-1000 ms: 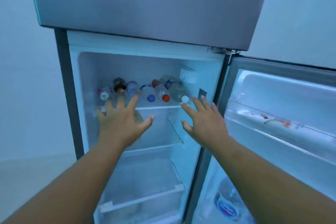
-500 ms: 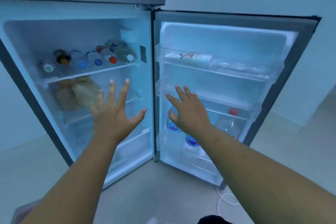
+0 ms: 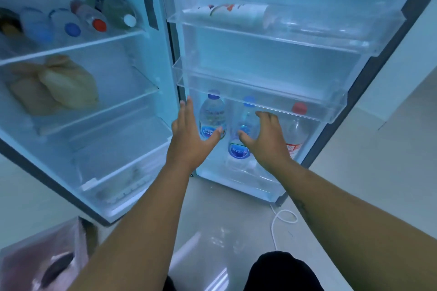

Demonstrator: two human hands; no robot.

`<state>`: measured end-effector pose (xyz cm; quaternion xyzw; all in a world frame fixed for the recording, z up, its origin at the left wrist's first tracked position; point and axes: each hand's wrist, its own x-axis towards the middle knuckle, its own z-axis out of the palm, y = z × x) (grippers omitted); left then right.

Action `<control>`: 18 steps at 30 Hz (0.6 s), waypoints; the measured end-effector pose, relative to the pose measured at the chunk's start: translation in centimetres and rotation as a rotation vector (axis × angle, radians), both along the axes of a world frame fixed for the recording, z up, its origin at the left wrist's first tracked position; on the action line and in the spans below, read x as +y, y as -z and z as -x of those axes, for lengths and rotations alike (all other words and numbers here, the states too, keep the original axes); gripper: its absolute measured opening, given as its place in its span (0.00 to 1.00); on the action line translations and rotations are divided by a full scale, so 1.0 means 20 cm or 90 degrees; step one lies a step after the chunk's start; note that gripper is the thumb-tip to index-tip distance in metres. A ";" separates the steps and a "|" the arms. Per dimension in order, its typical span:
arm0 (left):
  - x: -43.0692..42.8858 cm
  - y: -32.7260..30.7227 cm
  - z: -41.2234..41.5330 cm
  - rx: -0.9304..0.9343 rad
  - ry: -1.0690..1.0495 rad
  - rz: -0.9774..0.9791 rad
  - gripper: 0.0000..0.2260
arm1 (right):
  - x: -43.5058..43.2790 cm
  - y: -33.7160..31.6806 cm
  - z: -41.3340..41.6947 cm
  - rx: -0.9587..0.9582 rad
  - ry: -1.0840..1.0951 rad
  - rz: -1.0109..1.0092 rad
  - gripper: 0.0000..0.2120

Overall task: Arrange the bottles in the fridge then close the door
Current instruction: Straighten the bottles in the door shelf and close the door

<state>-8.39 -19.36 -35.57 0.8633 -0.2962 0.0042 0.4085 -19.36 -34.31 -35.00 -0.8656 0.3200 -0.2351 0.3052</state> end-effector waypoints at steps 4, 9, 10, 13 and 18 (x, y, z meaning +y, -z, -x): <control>-0.16 0.09 -0.13 0.086 0.024 0.048 0.44 | -0.07 0.07 -0.10 -0.047 0.004 -0.112 0.36; -0.31 0.16 -0.36 0.183 0.066 0.087 0.38 | -0.14 0.12 -0.25 -0.063 0.006 -0.188 0.38; -0.33 0.17 -0.39 0.203 0.078 0.089 0.37 | -0.15 0.13 -0.28 -0.077 0.018 -0.208 0.38; -0.34 0.21 -0.42 0.200 0.106 0.100 0.31 | -0.15 0.16 -0.27 -0.073 0.065 -0.189 0.35; -0.34 0.23 -0.44 0.165 0.097 0.098 0.29 | -0.09 0.16 -0.27 0.008 0.177 -0.059 0.37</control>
